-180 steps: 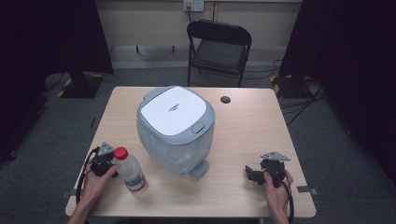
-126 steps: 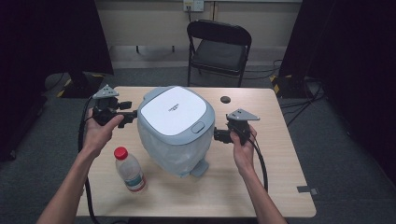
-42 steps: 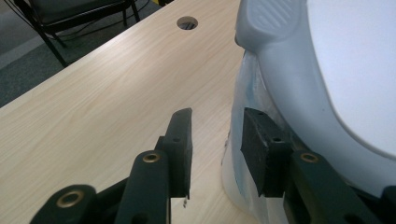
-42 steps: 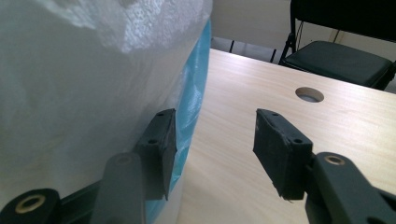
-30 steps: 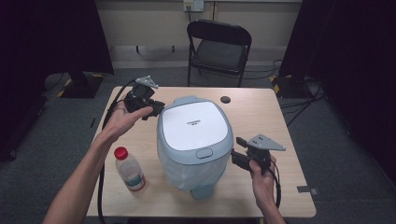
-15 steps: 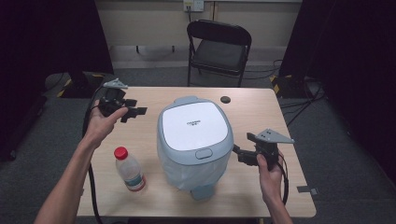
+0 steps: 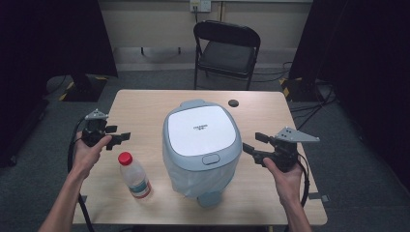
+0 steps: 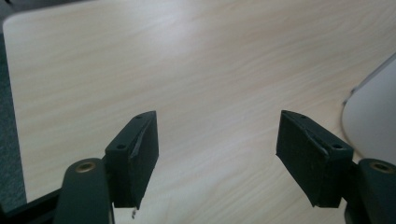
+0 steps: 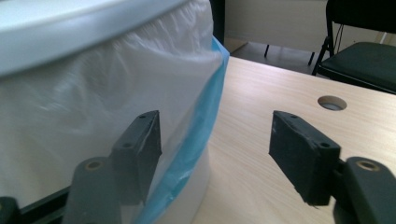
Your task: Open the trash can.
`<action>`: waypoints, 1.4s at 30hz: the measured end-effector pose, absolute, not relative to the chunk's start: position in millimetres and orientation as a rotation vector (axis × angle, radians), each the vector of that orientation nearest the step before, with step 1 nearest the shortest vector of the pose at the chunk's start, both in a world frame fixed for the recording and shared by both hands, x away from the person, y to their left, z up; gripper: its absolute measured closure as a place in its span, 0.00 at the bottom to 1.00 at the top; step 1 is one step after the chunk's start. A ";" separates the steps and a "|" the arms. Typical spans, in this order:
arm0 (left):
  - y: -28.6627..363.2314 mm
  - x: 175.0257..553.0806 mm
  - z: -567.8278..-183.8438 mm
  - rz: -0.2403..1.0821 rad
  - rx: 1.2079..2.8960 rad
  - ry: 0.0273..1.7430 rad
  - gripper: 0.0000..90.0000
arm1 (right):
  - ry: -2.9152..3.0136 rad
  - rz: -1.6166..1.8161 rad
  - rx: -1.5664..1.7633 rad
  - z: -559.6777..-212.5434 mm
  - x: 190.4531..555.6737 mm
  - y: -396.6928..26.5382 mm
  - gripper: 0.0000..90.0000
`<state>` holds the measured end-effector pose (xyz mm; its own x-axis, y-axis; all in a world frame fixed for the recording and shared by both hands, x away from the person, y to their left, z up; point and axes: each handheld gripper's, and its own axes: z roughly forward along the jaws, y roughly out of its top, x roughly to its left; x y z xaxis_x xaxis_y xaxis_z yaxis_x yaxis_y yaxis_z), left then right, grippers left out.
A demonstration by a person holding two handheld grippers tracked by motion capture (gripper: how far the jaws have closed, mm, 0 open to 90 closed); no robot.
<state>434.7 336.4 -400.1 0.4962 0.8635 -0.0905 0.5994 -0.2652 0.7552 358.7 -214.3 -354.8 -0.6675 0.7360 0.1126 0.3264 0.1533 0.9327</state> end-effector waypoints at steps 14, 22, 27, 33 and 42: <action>342.4 417.1 -469.0 0.438 2.047 1.296 0.34 | 2.067 1.756 0.850 -306.1 332.8 -204.7 0.35; 326.0 414.5 -490.1 0.493 2.099 1.307 0.34 | 2.170 1.799 0.678 -294.5 316.2 -169.7 0.27; 326.1 412.5 -492.7 0.513 2.070 1.306 0.33 | 2.262 1.782 0.548 -292.2 306.7 -148.4 0.36; 326.3 411.4 -493.8 0.519 2.058 1.302 0.32 | 2.364 1.743 0.401 -293.0 295.4 -127.1 0.49; 326.4 411.7 -494.3 0.529 2.055 1.299 0.31 | 2.400 1.636 0.387 -288.8 287.0 -119.8 0.54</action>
